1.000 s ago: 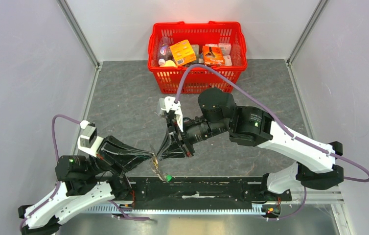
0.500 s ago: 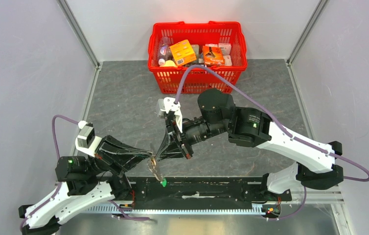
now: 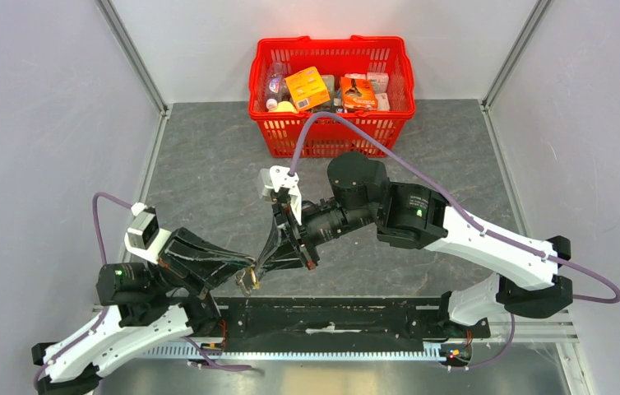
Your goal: Put the keys on the keyring
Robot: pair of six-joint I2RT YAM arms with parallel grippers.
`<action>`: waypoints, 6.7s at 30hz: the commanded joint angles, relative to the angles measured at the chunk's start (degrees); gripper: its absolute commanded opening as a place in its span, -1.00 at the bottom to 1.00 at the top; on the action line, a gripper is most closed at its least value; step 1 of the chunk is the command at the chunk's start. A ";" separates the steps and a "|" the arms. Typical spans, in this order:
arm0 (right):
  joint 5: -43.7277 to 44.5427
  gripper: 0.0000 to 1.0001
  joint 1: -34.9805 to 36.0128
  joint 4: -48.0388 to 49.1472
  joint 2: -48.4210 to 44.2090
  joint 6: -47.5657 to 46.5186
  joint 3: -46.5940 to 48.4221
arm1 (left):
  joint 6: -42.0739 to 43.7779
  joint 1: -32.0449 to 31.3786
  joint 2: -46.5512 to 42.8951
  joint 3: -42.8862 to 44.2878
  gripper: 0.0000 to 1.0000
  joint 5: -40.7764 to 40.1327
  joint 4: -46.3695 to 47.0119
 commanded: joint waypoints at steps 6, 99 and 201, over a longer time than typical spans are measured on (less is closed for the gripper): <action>5.37 -0.20 0.31 -1.05 -2.05 -0.82 -0.12 | -2.73 -0.06 0.80 0.33 -0.96 1.87 5.63; 60.29 -0.69 -0.92 62.72 -15.73 -5.74 -59.48 | -13.32 -0.03 20.16 5.73 -0.96 -40.95 -13.10; 66.33 0.94 -29.60 -17.48 -50.87 29.16 -50.62 | 0.17 -0.05 -1.50 15.35 0.80 -44.46 -56.71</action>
